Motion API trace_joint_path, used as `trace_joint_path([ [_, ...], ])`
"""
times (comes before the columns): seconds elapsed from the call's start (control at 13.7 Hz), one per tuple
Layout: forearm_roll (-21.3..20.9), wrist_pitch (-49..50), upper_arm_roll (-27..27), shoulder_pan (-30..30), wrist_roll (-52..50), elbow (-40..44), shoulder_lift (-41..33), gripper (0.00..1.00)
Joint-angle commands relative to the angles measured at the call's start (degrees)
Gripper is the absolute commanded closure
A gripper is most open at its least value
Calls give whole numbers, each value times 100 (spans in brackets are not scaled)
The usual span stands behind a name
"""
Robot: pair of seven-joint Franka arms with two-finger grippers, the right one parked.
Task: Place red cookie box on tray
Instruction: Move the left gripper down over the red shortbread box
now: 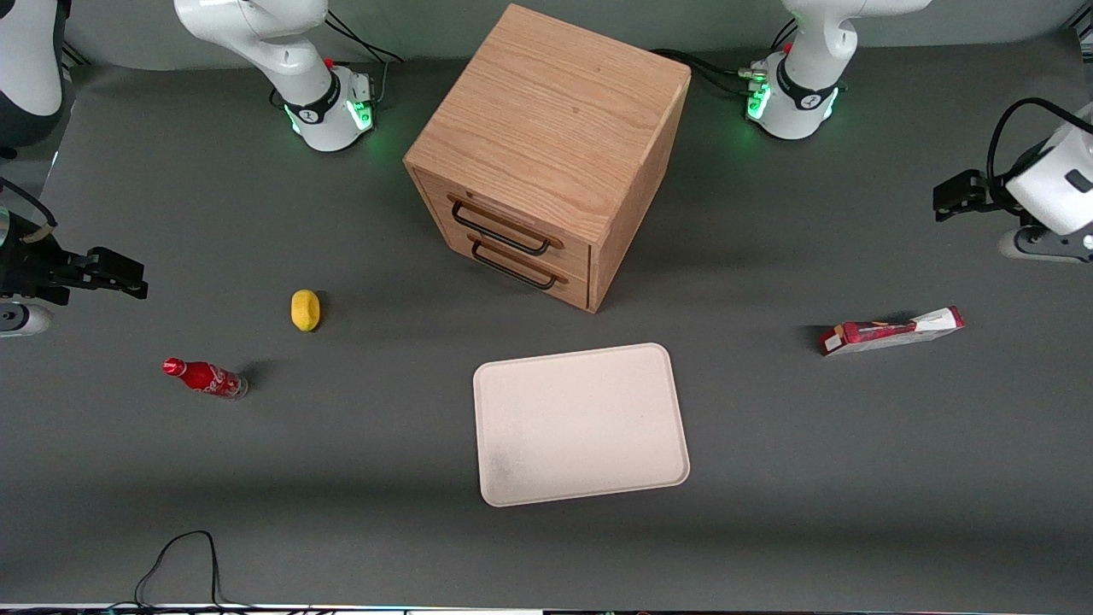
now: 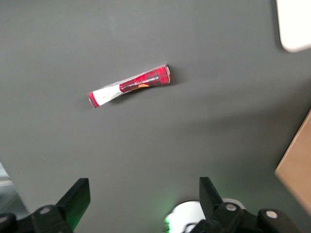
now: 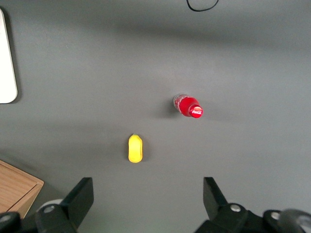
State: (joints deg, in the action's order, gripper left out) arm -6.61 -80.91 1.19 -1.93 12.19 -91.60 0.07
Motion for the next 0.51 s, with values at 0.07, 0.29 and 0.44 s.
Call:
trace_joint_path([
  [0.07,-305,49,-66,9,1808,151,28,0],
  [0.29,-499,14,-84,122,2814,152,-7,0],
  [0.44,-438,-117,-75,376,3584,117,-7,0],
])
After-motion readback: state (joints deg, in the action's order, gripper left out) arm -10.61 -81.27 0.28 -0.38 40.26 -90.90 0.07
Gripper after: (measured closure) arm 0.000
